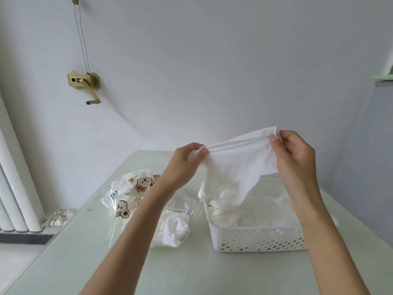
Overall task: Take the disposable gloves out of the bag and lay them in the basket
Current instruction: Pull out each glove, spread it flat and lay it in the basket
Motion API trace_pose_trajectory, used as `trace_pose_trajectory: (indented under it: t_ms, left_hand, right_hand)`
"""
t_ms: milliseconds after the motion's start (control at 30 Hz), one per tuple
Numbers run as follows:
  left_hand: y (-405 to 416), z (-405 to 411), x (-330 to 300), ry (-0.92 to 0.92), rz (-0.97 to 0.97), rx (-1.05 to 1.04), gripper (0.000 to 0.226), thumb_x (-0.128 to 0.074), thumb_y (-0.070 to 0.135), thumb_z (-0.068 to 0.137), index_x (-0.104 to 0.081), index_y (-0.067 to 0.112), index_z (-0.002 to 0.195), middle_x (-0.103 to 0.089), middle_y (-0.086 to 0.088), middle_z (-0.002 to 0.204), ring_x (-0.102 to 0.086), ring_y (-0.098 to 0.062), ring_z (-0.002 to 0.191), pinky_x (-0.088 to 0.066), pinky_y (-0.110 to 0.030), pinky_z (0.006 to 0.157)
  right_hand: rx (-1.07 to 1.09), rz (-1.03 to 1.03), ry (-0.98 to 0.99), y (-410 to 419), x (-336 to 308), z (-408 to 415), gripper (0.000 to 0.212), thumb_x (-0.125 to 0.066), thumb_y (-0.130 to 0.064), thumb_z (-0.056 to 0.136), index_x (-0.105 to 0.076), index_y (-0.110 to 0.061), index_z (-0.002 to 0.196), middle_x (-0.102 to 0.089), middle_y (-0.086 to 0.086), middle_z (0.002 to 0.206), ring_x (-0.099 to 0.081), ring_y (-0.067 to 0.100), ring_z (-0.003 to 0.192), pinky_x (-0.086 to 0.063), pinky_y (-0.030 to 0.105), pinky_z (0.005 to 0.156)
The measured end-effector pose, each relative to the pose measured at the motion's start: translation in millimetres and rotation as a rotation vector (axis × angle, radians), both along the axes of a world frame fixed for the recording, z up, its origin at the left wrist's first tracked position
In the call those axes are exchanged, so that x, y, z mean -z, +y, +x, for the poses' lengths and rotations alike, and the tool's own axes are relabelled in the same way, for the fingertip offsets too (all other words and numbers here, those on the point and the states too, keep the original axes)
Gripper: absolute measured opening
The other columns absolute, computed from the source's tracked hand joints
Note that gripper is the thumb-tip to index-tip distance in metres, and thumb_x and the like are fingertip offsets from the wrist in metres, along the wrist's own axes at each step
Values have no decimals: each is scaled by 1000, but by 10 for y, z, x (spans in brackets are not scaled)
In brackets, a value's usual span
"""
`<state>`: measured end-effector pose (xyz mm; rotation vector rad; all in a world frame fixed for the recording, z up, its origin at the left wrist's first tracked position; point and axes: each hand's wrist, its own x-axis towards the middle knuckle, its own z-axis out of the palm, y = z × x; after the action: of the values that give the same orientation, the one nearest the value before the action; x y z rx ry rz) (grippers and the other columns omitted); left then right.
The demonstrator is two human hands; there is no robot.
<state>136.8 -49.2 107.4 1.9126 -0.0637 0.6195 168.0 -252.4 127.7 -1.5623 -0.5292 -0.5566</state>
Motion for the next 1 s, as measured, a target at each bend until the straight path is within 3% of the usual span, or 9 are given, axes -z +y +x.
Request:
trace_pose_trajectory:
  t_ms: [200,300,400,500,600,700,800,867,1000]
  left_hand:
    - [-574,319,153,-127,-57,-23,19,-46,29,100,-58,17,90,-48,13,60,-44,-9,55,-38,-24,58]
    - [-646,450,263,-148,-7,-108,18,-45,34,100,-58,23,93,-42,12,50,-39,-11,51,-34,-29,57]
    - [-614,386,245,-222,72,-229,15,-46,38,99,-57,30,94,-53,1,58,-48,-15,56,-40,-36,58]
    - [-518,199,133,-344,72,-257,15,-48,43,96,-59,33,93,-64,4,76,-58,-16,68,-47,-35,63]
    - [-466,170,78,-314,122,-210,13,-52,39,96,-62,33,91,-64,13,72,-55,-7,63,-44,-27,60]
    - [-438,360,182,-27,417,-164,13,-51,42,95,-60,37,89,-64,17,75,-59,-13,72,-50,-33,71]
    - [-431,591,361,293,676,-84,19,-48,43,96,-64,33,92,-63,13,73,-59,-19,72,-50,-32,78]
    - [-447,714,440,384,769,-45,24,-47,43,96,-65,28,97,-67,8,73,-61,-16,71,-49,-30,78]
    - [-492,872,489,401,905,-72,24,-48,45,95,-65,30,104,-70,5,98,-60,-20,96,-45,-30,77]
  right_hand:
    - [182,-26,-84,-428,113,176,20,-50,-27,99,-55,-32,80,-49,8,66,-40,8,59,-33,16,53]
    - [154,-46,-90,-518,164,220,17,-52,-23,98,-59,-31,84,-51,-9,60,-43,3,53,-33,8,52]
    - [86,-61,-74,-556,166,213,13,-54,-22,97,-62,-23,86,-52,-9,60,-42,2,51,-34,10,49]
    - [-120,83,134,-571,114,210,8,-59,-23,93,-66,-20,89,-53,3,66,-47,4,55,-41,17,42]
    - [-435,171,458,-688,119,314,13,-67,-27,81,-67,-18,91,-62,1,78,-58,8,65,-43,16,43]
    - [-422,-46,598,-833,262,467,17,-67,-21,81,-69,-12,95,-67,5,79,-61,9,57,-45,16,45]
    - [-77,-375,596,-904,500,670,9,-63,-16,92,-68,-13,98,-68,3,77,-65,15,64,-47,18,51]
    - [103,-613,510,-934,657,797,15,-61,-24,91,-67,-17,103,-68,-1,78,-64,20,81,-44,23,64]
    - [299,-811,406,-891,810,850,13,-57,-32,93,-65,-26,102,-70,-2,88,-56,21,75,-37,25,65]
